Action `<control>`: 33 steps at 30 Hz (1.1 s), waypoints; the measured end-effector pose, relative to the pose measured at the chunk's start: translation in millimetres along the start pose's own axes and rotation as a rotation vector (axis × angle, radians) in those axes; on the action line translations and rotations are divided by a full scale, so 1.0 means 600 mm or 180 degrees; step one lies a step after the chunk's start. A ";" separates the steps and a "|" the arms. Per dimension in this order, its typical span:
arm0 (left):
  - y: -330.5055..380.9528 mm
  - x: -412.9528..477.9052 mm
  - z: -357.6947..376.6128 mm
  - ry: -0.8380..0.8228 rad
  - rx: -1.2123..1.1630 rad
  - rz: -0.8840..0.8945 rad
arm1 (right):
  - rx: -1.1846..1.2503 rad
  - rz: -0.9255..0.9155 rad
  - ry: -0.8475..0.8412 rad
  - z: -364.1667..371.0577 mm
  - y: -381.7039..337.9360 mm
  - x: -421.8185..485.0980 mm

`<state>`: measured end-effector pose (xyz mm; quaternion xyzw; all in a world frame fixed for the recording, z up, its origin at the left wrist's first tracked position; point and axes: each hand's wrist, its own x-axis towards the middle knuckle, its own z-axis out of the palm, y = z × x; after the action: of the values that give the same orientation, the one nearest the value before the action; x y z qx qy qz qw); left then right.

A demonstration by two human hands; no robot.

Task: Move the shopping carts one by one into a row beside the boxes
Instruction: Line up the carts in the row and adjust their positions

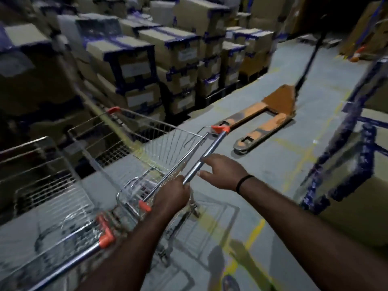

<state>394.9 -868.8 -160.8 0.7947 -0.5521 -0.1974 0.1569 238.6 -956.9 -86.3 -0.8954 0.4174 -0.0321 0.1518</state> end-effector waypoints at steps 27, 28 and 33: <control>-0.050 -0.191 -0.010 0.0078 0.0780 -0.1177 | -0.0571 -0.1156 -0.0245 0.084 0.100 0.099; -0.052 -0.204 -0.008 0.0152 0.0946 -0.1164 | -0.0574 -0.1163 -0.0254 0.084 0.095 0.093; -0.059 -0.252 0.002 0.0239 0.1310 -0.1075 | -0.0722 -0.1172 -0.0213 0.100 0.089 0.056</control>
<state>375.8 -714.9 -157.3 0.8975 -0.4340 -0.0747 -0.0228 232.1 -1000.0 -161.4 -0.9684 0.2425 0.0175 0.0554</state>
